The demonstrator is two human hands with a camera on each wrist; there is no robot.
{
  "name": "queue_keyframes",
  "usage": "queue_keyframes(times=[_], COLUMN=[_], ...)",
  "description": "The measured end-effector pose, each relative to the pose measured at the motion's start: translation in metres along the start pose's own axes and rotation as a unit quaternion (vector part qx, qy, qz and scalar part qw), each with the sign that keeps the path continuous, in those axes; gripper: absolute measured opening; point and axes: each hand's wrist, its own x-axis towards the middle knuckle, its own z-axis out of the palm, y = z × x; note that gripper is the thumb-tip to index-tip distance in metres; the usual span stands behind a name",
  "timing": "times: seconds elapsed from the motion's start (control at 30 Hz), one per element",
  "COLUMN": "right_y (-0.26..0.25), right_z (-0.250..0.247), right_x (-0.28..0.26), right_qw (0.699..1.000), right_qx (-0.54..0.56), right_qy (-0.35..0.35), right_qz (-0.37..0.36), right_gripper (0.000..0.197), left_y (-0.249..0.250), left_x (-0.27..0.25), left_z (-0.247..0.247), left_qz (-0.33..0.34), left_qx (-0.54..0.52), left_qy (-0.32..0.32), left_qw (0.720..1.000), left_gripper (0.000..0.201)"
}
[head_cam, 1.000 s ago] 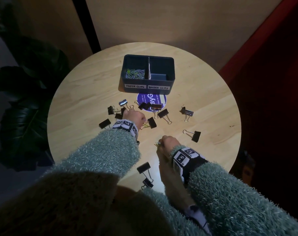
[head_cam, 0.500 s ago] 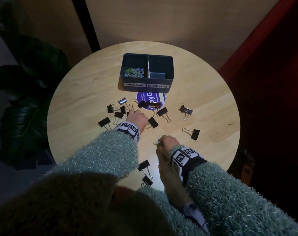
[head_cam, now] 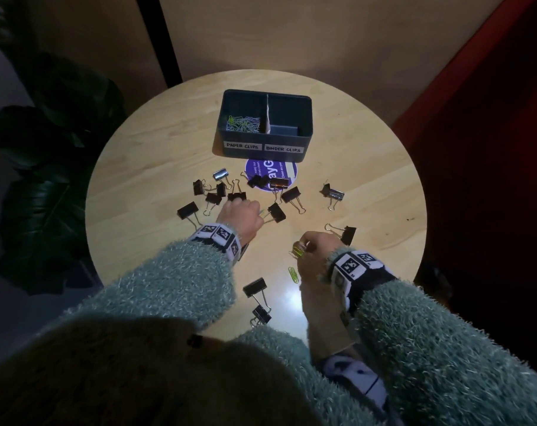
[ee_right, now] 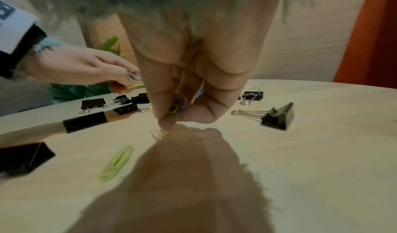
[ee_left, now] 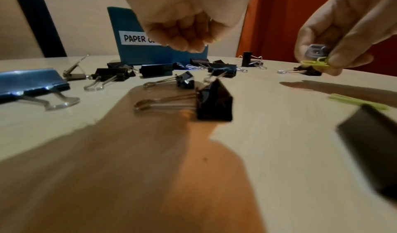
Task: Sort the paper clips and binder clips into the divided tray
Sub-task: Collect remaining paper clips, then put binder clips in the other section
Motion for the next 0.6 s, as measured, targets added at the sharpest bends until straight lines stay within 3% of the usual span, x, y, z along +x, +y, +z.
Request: queue_keyframes(times=[0.1, 0.23, 0.33, 0.47, 0.6], right_y=[0.010, 0.012, 0.008, 0.005, 0.001], right_z=[0.005, 0.023, 0.041, 0.062, 0.068], right_x=[-0.005, -0.009, -0.007, -0.003, -0.005], right_qw=[1.000, 0.999, 0.999, 0.999, 0.997], right_qx=[-0.015, -0.039, -0.043, -0.035, -0.056], right_qy=[0.000, -0.004, -0.010, 0.032, 0.057], right_qz=[0.003, 0.014, 0.011, 0.006, -0.018], right_gripper=[0.034, 0.031, 0.031, 0.030, 0.046], left_y=[0.007, 0.016, 0.019, 0.020, 0.013], left_x=[-0.013, -0.029, -0.037, -0.043, -0.045], left_z=[0.004, 0.009, 0.014, 0.019, 0.020], left_qz=[0.024, 0.041, 0.042, 0.041, 0.040], left_qx=[-0.028, -0.034, -0.033, -0.028, -0.026], left_qy=[-0.036, -0.080, -0.082, -0.082, -0.075], left_qw=[0.999, 0.995, 0.995, 0.995, 0.996], left_gripper=[0.022, 0.025, 0.026, 0.024, 0.023])
